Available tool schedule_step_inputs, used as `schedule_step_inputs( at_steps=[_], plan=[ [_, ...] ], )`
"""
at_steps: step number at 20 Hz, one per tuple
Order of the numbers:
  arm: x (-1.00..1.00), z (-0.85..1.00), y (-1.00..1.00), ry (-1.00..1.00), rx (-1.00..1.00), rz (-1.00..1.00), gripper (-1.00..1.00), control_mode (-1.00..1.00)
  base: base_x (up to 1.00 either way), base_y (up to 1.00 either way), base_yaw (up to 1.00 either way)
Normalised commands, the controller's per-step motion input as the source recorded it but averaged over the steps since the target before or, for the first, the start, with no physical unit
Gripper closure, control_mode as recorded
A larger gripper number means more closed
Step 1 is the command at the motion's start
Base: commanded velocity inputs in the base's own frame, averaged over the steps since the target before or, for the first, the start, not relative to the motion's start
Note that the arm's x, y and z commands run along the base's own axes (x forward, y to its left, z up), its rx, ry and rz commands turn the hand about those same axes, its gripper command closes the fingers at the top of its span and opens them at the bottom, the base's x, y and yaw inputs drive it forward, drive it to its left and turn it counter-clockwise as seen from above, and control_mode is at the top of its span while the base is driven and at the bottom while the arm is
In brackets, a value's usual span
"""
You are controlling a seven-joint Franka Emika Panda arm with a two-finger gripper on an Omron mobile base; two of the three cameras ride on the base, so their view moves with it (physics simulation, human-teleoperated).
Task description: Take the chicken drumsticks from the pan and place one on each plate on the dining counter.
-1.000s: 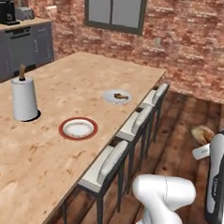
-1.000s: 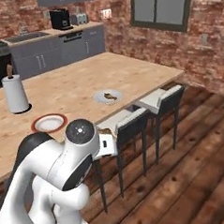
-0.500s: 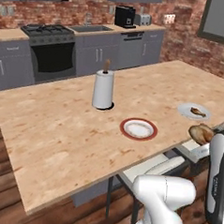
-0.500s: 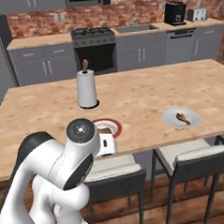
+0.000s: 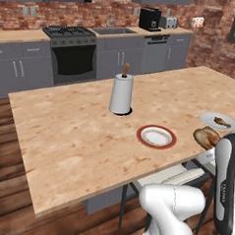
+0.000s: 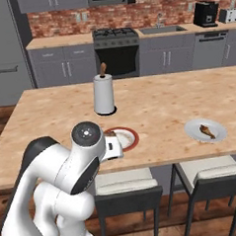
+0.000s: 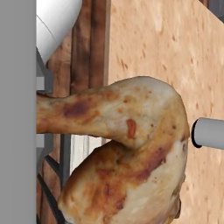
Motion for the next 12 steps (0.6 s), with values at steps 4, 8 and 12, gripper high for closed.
schedule_step_inputs(
  at_steps=[4, 8, 12],
  plan=[
    [0.00, 0.00, 0.00, 0.00, 0.00, 0.00, 1.00, 1.00, 0.00, 0.00, 0.00],
    [0.00, 0.00, 0.00, 0.00, 0.00, 0.00, 1.00, 1.00, 0.00, 0.00, 0.00],
    [0.00, 0.00, 0.00, 0.00, 0.00, 0.00, 1.00, 1.00, 0.00, 0.00, 0.00]
  ],
)
